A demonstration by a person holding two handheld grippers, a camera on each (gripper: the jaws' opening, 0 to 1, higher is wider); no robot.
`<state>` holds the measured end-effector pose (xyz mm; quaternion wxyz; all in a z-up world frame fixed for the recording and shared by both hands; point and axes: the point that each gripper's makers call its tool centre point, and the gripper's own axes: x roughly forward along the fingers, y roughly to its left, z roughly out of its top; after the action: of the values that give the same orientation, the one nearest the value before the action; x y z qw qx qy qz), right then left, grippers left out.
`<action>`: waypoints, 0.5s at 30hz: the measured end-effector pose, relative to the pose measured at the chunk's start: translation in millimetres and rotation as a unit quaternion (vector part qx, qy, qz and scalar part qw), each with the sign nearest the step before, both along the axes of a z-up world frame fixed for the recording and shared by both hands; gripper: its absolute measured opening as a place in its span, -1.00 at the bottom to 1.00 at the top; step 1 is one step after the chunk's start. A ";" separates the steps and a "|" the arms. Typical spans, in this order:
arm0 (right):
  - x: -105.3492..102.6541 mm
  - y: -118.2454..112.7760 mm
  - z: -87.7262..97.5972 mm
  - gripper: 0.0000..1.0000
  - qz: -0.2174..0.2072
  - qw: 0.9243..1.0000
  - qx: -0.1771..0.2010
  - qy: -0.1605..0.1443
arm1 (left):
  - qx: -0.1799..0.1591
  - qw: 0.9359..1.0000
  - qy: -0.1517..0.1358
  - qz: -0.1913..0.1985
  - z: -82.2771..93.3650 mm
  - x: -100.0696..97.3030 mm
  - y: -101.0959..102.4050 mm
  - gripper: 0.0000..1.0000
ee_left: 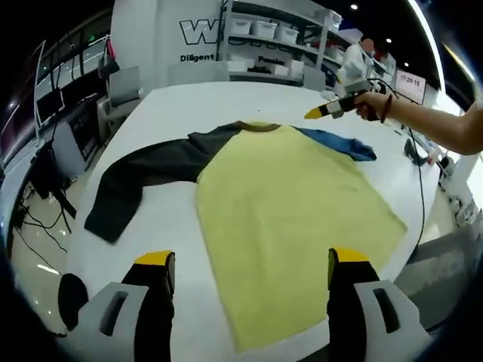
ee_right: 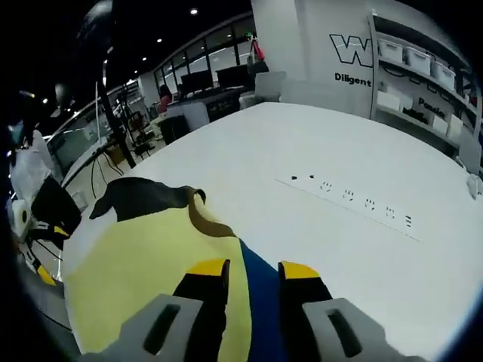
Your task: Fold the garment on the visible template until the final outline fits inside the template.
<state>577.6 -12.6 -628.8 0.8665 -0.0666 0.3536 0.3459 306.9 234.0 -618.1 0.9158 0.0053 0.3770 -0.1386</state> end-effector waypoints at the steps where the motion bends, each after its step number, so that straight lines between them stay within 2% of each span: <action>1: 1.5 2.1 -2.7 -0.62 0.002 1.000 0.001 0.000 | 0.000 1.000 0.001 0.000 -0.5 0.8 0.4 0.63; 6: 3.4 12.7 -17.4 -0.68 0.021 1.000 -0.002 0.009 | -0.004 1.000 -0.003 0.003 -2.7 2.7 -0.7 0.61; 9: 0.3 13.7 -22.3 -0.83 0.027 0.999 -0.004 0.017 | -0.004 1.000 0.002 0.001 -4.5 2.2 -2.4 0.62; 11: -2.7 13.5 -23.6 -1.00 0.037 0.999 -0.011 0.014 | -0.005 1.000 -0.001 0.001 -3.2 3.1 -3.5 0.61; 15: -6.9 10.2 -23.4 -1.00 0.052 0.998 -0.031 0.006 | -0.005 1.000 0.000 -0.002 -2.0 3.7 -4.8 0.60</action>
<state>570.7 -2.4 -652.2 0.8430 -0.1099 0.3651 0.3794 310.6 229.2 -620.2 0.9156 0.0017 0.3762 -0.1421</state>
